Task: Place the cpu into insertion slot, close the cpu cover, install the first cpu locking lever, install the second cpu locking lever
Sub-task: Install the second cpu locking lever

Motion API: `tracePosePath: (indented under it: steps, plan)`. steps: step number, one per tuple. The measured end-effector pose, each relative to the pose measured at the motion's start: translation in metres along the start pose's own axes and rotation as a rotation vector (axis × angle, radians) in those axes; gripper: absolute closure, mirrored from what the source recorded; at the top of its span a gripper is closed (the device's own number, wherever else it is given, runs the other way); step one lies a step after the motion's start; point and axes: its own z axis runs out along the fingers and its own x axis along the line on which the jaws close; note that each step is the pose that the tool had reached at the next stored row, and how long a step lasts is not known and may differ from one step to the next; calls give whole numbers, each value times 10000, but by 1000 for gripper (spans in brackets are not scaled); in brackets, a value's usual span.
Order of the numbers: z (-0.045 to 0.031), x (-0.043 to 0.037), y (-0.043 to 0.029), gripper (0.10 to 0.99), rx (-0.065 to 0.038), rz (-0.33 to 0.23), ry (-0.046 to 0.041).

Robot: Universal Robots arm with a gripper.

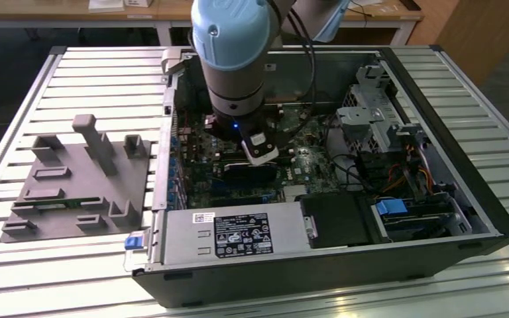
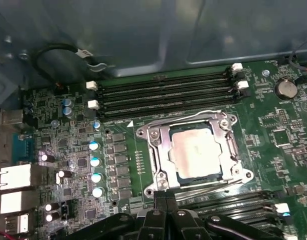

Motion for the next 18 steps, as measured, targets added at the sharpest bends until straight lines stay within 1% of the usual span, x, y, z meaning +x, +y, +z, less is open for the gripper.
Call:
tracePosePath:
  steps: [2, 7, 12, 15, 18]
  plan:
    - [22, 9, -8, 980, -40, -11, -20]
    - [67, 28, -22, 980, -46, -23, -57]
    - [85, 54, 1, 980, -34, -25, -61]
    - [92, 75, 17, 980, -5, -29, -70]
    - [97, 107, 25, 980, 90, -43, -101]
